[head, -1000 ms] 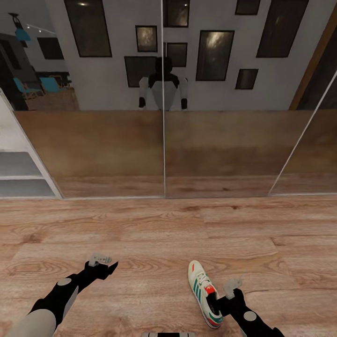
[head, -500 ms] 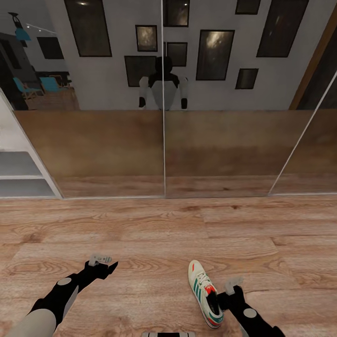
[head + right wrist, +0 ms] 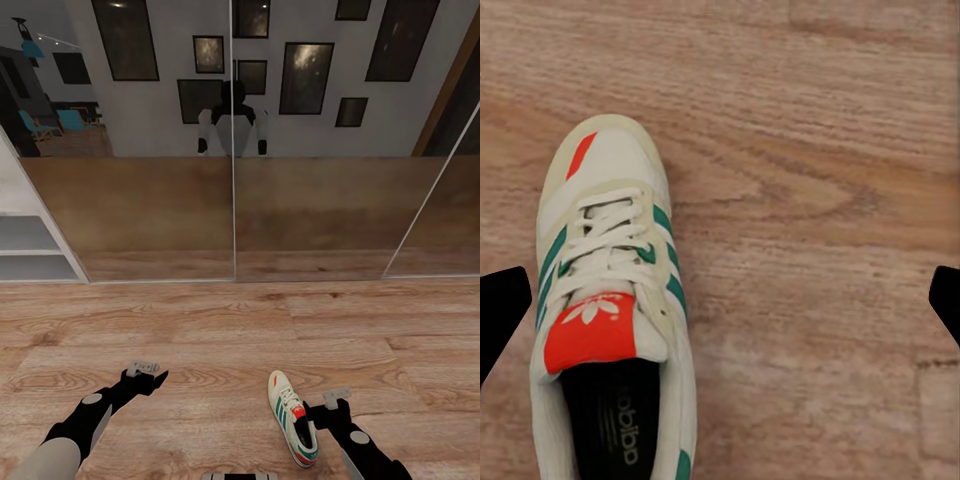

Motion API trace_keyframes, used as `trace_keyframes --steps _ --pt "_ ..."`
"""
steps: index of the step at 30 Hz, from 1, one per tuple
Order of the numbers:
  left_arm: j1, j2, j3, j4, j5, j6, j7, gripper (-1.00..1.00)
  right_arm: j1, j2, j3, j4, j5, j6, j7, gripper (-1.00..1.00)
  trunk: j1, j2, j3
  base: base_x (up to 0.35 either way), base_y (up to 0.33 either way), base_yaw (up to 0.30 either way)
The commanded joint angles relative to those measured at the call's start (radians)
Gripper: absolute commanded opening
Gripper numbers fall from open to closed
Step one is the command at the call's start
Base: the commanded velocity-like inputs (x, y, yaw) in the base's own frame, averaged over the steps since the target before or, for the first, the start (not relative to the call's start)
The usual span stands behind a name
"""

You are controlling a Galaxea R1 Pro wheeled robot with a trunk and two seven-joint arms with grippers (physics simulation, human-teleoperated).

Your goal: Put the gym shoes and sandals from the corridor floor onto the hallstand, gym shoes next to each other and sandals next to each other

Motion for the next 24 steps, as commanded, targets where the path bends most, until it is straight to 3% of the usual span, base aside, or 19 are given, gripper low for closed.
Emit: trace_keyframes --steps 1,4,10,24 --pt "-0.001 -0.001 0.008 0.001 -0.011 -0.006 -0.005 1.0 0.0 -0.001 0.002 0.0 0.008 -0.003 0.0 1.0 0.0 0.0 -0.001 0.0 0.0 0.0" --pt "-0.003 -0.001 0.008 0.0 -0.01 -0.006 -0.006 1.0 0.0 -0.001 0.003 -0.001 0.008 -0.003 0.003 1.0 0.0 0.0 -0.001 0.0 0.0 0.0" --pt "-0.004 -0.004 0.008 0.0 -0.003 -0.006 -0.006 1.0 0.0 -0.001 0.002 -0.001 0.008 -0.003 0.003 1.0 0.002 -0.002 -0.024 0.0 0.0 0.0" --pt "-0.003 -0.005 0.007 0.0 0.003 -0.005 -0.007 1.0 0.0 -0.001 -0.005 -0.001 0.007 -0.003 0.001 1.0 0.009 -0.005 -0.097 0.0 0.0 0.0"
